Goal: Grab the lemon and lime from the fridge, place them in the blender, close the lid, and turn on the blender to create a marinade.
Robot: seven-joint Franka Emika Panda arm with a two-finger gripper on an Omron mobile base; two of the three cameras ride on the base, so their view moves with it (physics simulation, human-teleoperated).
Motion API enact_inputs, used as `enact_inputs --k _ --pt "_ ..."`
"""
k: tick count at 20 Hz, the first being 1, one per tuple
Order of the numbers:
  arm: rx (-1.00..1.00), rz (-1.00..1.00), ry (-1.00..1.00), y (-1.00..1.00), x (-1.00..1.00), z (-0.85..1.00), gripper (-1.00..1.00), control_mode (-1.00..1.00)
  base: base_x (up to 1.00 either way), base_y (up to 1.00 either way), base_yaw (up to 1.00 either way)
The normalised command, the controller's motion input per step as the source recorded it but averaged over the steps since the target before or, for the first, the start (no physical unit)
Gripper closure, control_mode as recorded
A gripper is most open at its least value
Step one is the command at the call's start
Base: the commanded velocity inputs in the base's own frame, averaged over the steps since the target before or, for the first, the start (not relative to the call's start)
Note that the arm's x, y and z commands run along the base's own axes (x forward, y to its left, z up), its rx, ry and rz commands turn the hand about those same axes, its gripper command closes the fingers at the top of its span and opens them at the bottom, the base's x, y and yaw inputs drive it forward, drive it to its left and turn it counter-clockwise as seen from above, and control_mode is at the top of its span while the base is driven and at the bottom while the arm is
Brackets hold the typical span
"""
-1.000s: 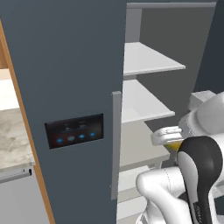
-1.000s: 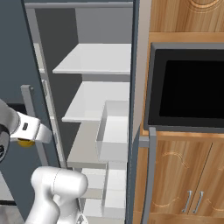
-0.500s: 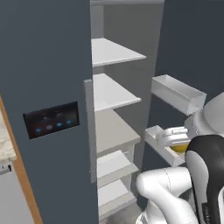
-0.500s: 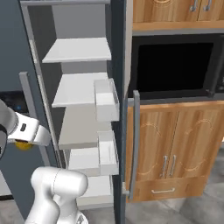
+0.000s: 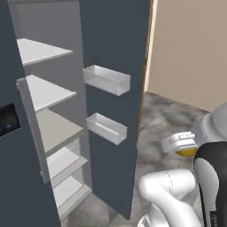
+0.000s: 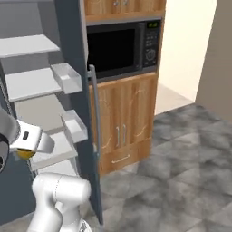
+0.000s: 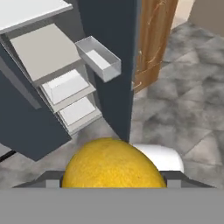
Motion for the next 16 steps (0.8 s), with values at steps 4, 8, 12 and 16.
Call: enact_inputs --k 4,8,12,16 --pt "0.0 0.0 0.0 0.0 0.0 0.0 1.0 1.0 0.01 -0.02 -0.94" --pt "0.0 0.0 0.0 0.0 0.0 0.0 1.0 1.0 0.0 0.0 -0.98" --pt "0.0 0.0 0.0 0.0 0.0 0.0 1.0 1.0 0.01 -0.15 -0.93" --pt "0.0 0.0 0.0 0.0 0.0 0.0 1.0 1.0 0.02 -0.29 -0.85"
